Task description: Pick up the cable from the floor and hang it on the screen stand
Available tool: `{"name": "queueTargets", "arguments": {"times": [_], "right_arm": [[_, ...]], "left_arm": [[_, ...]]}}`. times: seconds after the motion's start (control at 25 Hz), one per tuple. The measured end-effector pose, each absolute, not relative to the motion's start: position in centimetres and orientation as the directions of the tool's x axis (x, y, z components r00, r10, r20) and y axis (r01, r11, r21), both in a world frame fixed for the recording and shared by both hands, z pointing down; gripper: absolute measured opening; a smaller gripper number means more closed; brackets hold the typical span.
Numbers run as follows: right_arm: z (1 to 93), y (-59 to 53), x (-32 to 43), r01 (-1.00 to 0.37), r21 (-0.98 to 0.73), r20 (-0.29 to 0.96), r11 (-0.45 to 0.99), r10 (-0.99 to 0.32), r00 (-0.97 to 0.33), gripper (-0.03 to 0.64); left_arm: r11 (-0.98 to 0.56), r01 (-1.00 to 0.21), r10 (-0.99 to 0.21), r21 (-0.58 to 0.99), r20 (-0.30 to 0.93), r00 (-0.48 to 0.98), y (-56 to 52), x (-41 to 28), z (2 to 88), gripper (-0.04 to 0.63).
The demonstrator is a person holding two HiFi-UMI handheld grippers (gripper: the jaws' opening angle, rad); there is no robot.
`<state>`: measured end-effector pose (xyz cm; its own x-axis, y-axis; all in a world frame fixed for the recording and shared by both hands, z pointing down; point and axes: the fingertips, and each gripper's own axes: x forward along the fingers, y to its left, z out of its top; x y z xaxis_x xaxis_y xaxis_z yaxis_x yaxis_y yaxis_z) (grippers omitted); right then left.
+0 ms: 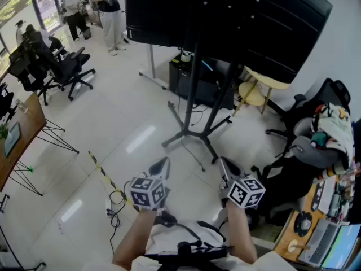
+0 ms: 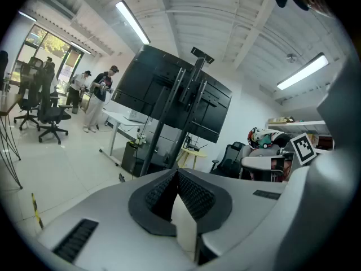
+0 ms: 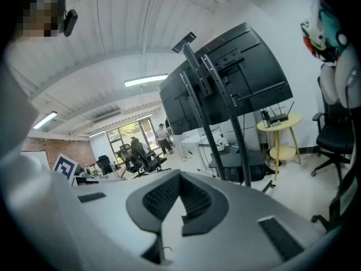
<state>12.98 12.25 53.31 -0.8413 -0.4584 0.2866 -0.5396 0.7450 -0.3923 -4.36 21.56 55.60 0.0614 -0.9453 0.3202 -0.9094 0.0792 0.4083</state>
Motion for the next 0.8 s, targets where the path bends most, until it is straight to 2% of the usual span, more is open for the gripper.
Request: {"name": "queueTargets", "arguments": {"times": [0.52, 0.8], "right_arm": [[54.8, 11.8, 6.8, -0.563, -0.388, 0.308, 0.73, -0.473, -0.825, 0.01], [55.4, 7.9, 3.6, -0.548, -0.4, 0.318, 0.735, -0.449, -0.835, 0.011]], "left_arm": [[0.043, -0.906, -0.935, 0.421, 0.335, 0.111, 20.5, -10.8, 57.6, 0.002], [0.059, -0.893, -0.933, 0.446, 0.342, 0.109, 17.1, -12.9, 58.5, 0.002]]}}
